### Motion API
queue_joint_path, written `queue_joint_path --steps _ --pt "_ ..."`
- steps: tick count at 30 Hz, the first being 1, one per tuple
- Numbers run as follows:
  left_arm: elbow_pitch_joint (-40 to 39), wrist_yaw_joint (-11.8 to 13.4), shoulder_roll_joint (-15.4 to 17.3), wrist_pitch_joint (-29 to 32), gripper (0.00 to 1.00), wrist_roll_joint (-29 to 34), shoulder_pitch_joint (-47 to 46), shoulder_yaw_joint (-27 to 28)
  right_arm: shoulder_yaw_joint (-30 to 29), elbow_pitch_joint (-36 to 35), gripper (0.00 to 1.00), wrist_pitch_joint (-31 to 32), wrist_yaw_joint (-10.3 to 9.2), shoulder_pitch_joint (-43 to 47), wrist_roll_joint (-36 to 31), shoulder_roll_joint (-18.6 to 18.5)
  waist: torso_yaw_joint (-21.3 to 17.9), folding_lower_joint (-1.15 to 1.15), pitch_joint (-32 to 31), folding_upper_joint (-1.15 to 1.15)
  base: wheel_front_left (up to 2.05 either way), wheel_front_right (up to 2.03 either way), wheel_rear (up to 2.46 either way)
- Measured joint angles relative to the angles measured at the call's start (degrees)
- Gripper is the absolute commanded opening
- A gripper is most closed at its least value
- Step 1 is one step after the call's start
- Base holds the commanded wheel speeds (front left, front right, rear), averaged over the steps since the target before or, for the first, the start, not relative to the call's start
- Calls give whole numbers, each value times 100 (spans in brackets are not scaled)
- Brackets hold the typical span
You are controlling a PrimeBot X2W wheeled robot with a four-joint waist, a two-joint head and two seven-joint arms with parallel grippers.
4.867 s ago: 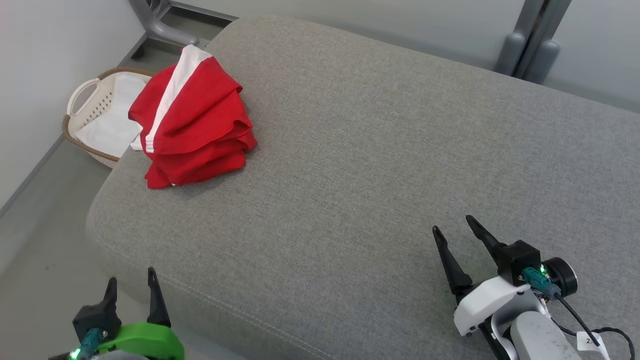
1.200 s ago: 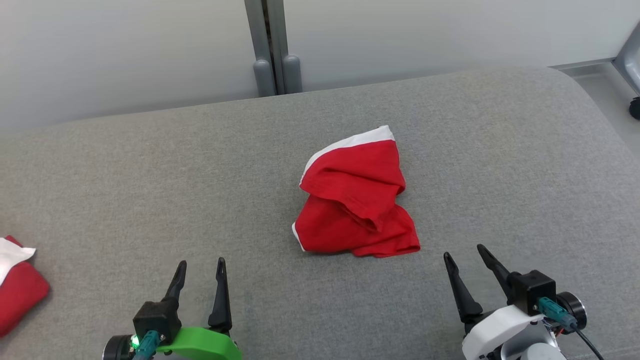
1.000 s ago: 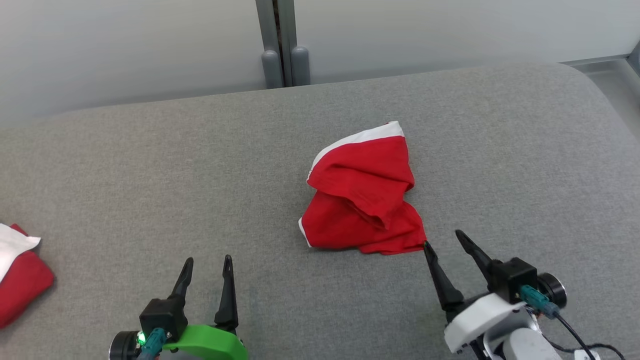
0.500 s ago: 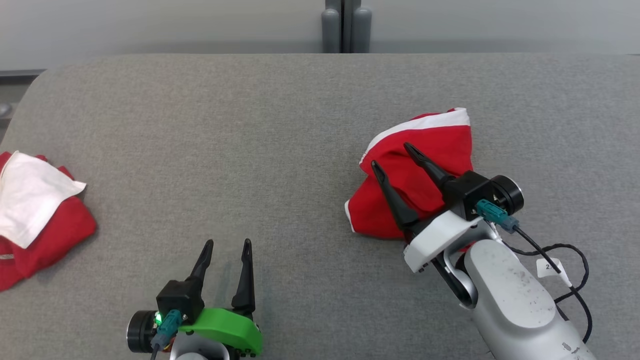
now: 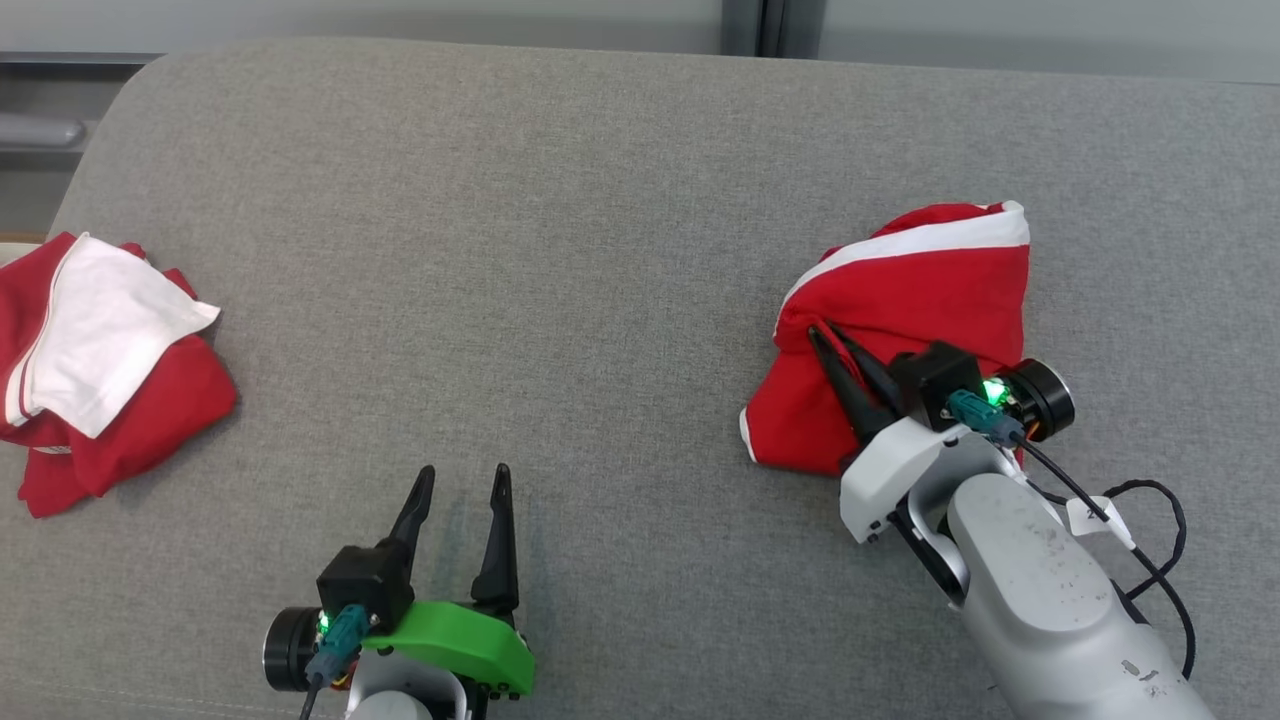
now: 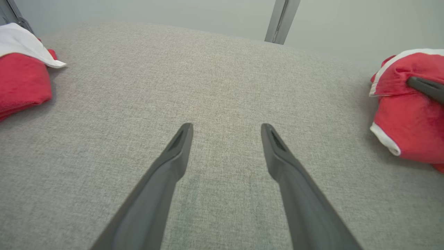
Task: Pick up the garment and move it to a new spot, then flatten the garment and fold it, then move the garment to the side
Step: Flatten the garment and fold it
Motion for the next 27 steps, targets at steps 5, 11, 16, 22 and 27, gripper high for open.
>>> queue_joint_path --steps 5,11,16,22,27 --pt "12 47 0 0 100 -55 -44 -10 -108 -73 0 0 0 -62 65 -1 -16 0 -25 0 0 0 0" --pt "20 42 0 0 100 -49 -40 14 279 -938 0 5 0 -239 538 -11 -48 0 -115 0 0 0 0" --pt "67 -1 0 0 100 -43 -2 25 833 -1885 0 7 0 -664 1541 0 -44 0 -227 0 0 0 0" --pt "124 -11 0 0 100 4 120 -12 199 -2639 0 4 0 -955 3242 2 -18 0 -360 0 0 0 0" --pt "92 -18 0 0 100 5 169 -2 -680 -1535 100 3 0 -632 2792 14 -16 0 -341 0 0 0 0"
